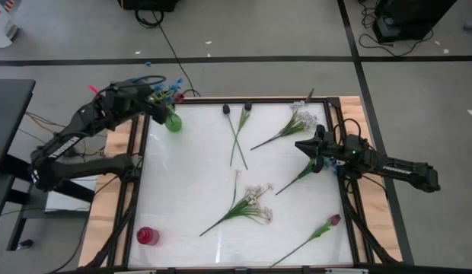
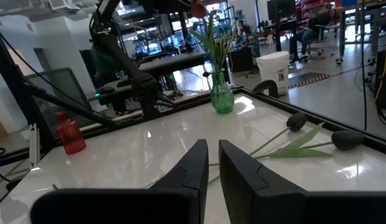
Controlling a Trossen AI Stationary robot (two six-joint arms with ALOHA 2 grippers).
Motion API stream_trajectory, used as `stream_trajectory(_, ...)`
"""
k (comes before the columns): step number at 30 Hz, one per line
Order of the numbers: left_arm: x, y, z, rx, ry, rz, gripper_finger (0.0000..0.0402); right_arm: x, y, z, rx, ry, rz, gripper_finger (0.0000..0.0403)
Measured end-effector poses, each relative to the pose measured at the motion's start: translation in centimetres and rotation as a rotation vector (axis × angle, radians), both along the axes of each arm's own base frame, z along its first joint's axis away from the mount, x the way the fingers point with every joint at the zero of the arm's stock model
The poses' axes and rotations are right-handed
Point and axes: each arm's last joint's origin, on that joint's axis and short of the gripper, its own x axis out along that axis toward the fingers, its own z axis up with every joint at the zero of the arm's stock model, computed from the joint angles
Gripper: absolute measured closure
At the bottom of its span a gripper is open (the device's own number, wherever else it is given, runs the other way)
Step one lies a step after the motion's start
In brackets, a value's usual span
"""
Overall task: Sort flowers into vase by color
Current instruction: Put the blue flowers into the green vase
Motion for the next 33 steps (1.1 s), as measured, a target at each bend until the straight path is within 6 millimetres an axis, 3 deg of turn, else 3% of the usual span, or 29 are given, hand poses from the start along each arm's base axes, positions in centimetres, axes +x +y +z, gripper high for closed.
stream_trajectory(8, 0.3, -1.0, 1.3, 0.008, -0.003, -0.079, 0.0131, 0.0, 0.0, 0.0, 0.000, 0.000, 0.000, 0.0353)
stream_trajectory(15, 1.8, -2.3, 0.7, -0.195, -0.111, -0.205, 0.0143, 0.0, 0.0, 0.0, 0.000, 0.000, 0.000, 0.0353)
stream_trajectory(24, 5.6, -4.8, -0.6, -0.363, -0.092, -0.366, 0.0143, 0.0, 0.0, 0.0, 0.000, 0.000, 0.000, 0.0353)
stream_trajectory(33, 11.2, -7.4, -2.1, -0.430, -0.113, -0.479, 0.0143, 0.0, 0.0, 0.0, 0.000, 0.000, 0.000, 0.0353)
